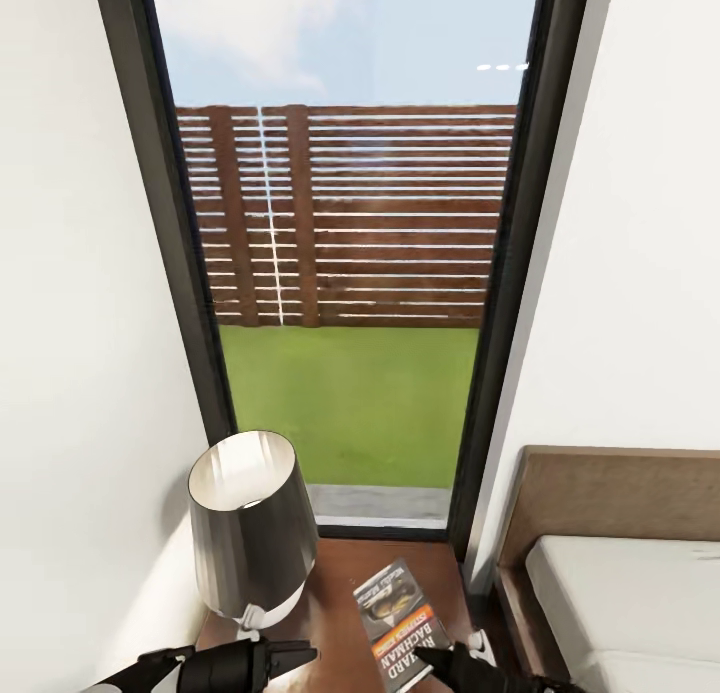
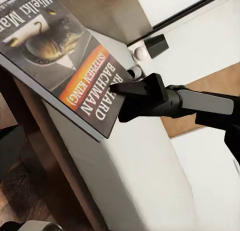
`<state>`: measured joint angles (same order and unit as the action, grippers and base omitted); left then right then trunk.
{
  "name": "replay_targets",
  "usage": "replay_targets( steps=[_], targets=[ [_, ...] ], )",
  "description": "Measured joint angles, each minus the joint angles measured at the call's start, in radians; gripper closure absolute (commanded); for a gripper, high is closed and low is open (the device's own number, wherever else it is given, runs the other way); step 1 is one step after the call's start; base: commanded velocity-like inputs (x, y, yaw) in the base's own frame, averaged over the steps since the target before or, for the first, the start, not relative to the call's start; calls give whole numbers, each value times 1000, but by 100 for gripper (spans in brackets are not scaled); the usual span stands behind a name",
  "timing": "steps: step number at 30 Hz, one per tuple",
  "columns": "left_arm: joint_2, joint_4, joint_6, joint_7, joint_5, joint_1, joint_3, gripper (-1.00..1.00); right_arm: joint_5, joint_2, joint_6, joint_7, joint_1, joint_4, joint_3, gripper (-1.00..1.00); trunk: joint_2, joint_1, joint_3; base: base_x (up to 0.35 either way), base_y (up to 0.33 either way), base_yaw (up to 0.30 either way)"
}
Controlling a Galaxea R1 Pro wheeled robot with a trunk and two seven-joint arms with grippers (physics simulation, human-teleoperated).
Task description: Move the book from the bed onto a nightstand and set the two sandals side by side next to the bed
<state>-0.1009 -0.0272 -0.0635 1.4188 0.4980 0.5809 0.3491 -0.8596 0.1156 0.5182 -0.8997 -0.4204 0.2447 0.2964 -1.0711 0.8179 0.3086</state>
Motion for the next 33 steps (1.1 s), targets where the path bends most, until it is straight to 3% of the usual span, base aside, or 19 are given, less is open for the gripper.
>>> replay_targets(
  steps=[4,9,11,13,16,23,28,29,33],
  targets=[
    [0,4,1,-1,2,0,0,-100,-54,-29,-10,7,-2,0,-7,100,0,0,0,0,0,0],
    [0,6,2,-8,4,0,-2,-100,-193,-35,-50,8,-2,26,-23,100,0,0,0,0,0,0],
    [-1,6,2,-9,5,0,-2,-100,-231,-35,-55,9,-2,31,-42,100,0,0,0,0,0,0],
    [-1,6,2,-9,5,0,-2,-100,-267,-35,-76,9,-3,35,-97,100,0,0,0,0,0,0],
    [-1,6,2,-9,5,0,-2,-100,-273,-36,-89,9,-2,32,-122,100,0,0,0,0,0,0],
    [-1,6,1,-6,5,0,-2,-100,-273,-40,-94,10,-2,26,-125,100,-14,8,6,0,0,0],
    [0,6,1,-6,5,0,0,-100,-271,-71,-103,13,-2,22,-122,100,-49,27,22,0,0,0],
    [0,6,1,-8,5,0,0,-100,-273,-87,-119,12,-2,22,-121,100,-56,31,25,0,0,0],
    [0,6,1,-9,5,0,0,-100,-270,-97,-131,13,-2,22,-120,100,-84,46,38,0,0,0]
  ],
)
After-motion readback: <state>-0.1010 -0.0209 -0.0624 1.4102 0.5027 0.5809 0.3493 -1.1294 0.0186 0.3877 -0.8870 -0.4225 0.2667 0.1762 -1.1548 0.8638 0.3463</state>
